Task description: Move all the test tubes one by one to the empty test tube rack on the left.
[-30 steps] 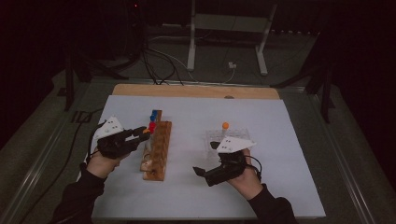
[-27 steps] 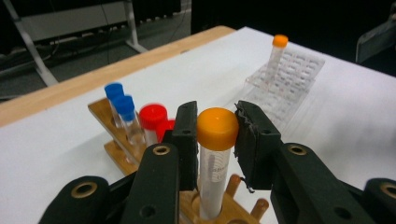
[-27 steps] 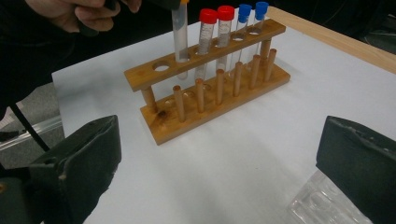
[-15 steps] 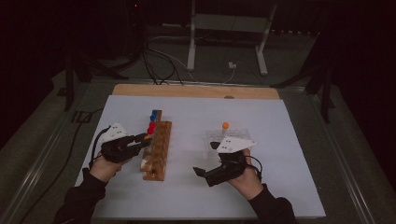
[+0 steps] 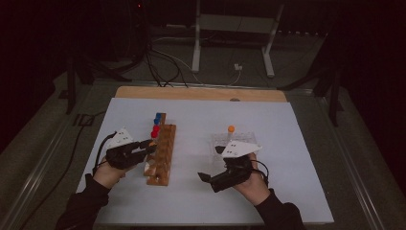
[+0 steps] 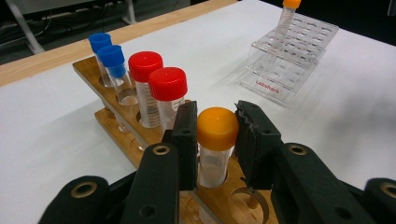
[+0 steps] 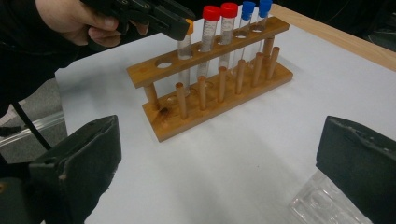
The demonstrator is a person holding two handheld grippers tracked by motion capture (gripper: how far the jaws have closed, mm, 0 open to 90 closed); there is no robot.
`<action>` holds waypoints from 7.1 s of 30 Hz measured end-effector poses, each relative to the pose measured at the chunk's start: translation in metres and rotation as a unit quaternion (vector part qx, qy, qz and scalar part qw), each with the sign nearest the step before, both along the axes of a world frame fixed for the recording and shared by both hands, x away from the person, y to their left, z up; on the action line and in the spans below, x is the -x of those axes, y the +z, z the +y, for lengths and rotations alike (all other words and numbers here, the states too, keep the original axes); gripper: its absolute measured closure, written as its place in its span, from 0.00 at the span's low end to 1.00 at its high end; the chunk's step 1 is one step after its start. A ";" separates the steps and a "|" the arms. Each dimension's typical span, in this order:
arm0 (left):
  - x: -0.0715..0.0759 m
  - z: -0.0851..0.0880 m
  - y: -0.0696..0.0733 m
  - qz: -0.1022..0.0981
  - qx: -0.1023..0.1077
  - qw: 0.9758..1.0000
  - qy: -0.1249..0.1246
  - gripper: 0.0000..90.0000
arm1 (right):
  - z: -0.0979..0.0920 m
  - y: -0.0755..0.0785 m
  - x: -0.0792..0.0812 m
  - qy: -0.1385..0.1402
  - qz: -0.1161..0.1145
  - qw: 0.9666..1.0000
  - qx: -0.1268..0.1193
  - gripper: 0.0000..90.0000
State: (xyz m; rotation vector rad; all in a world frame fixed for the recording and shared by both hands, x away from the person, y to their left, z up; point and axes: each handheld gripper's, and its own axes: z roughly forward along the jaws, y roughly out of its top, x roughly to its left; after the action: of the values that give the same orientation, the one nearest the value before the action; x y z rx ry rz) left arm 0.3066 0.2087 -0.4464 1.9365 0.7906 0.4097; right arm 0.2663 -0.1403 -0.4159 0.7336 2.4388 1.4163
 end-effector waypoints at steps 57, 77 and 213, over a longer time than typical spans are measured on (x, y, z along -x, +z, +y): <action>0.034 0.001 0.032 -0.022 0.052 0.998 -0.021 0.02 | -0.061 0.035 -0.023 -0.102 -0.034 0.993 -0.046 0.00; 0.037 0.004 0.033 -0.035 0.057 0.998 -0.018 0.02 | -0.073 -0.032 -0.075 -0.184 0.039 0.981 0.040 0.39; 0.026 -0.109 0.033 -0.024 0.025 0.986 -0.165 0.79 | 0.023 -0.005 -0.006 0.019 0.008 0.997 0.068 0.84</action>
State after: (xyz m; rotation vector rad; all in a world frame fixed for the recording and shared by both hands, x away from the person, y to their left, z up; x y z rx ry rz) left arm 0.2806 0.0994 -0.4139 1.9586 0.4316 0.2315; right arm 0.2721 -0.1175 -0.4211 0.6723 2.5450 1.2462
